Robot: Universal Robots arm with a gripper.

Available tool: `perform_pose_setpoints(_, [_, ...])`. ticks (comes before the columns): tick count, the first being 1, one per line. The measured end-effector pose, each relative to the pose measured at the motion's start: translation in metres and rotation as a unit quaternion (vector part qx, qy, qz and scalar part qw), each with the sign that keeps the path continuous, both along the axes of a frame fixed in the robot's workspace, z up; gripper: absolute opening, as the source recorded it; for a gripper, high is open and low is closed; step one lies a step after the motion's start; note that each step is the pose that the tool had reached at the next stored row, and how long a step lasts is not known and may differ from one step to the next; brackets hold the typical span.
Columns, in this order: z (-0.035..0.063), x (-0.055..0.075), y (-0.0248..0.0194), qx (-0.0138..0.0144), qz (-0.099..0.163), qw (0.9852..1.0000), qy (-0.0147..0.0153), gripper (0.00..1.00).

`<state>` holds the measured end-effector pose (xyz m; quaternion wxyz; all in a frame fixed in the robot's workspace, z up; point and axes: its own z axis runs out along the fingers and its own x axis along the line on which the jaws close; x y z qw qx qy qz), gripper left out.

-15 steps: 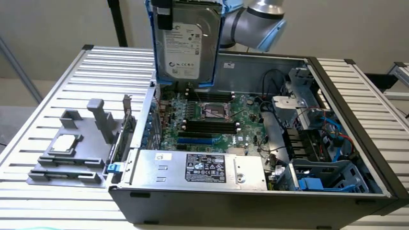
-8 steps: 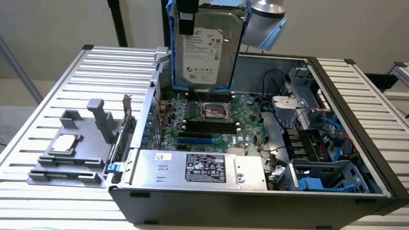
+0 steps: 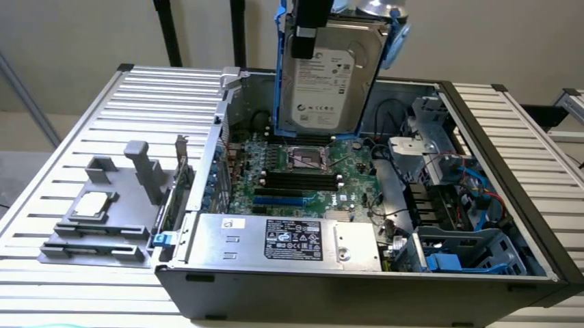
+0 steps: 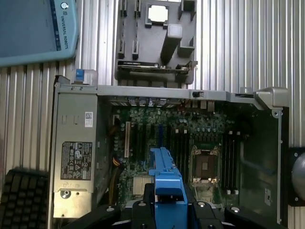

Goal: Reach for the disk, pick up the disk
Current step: 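Pick up the disk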

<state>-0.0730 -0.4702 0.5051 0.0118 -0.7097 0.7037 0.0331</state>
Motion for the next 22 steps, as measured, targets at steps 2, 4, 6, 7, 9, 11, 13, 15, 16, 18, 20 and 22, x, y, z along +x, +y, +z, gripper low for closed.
perform_pose_setpoints(2, [0.0,0.009,-0.0037,0.0,0.0,1.0,0.0,0.33])
perform_pose_setpoints(4, [0.0,0.018,-0.0074,0.0,0.0,1.0,0.0,0.33])
perform_pose_setpoints(6, [0.0,0.027,-0.0111,0.0,0.0,1.0,0.0,0.33])
perform_pose_setpoints(7, [0.0,0.032,-0.013,0.0,0.0,1.0,0.0,0.33])
perform_pose_setpoints(9, [0.0,0.041,-0.0167,0.0,0.0,1.0,0.0,0.33])
perform_pose_setpoints(11, [0.0,0.05,-0.0204,0.0,0.0,1.0,0.0,0.33])
perform_pose_setpoints(13, [0.0,0.059,-0.0239,0.0,0.0,1.0,0.0,0.33])
perform_pose_setpoints(15, [0.0,0.068,-0.0275,0.0001,0.0,1.0,0.0,0.33])
perform_pose_setpoints(16, [0.0,0.073,-0.0292,0.0001,0.0,1.0,0.0,0.33])
perform_pose_setpoints(18, [0.0,0.082,-0.0327,0.0002,0.0,1.0,0.0,0.33])
perform_pose_setpoints(20, [0.0002,0.091,-0.0363,0.0002,0.0,1.0,0.0,0.33])
perform_pose_setpoints(22, [0.0006,0.1,-0.0403,0.0002,0.0,1.0,0.0,0.33])
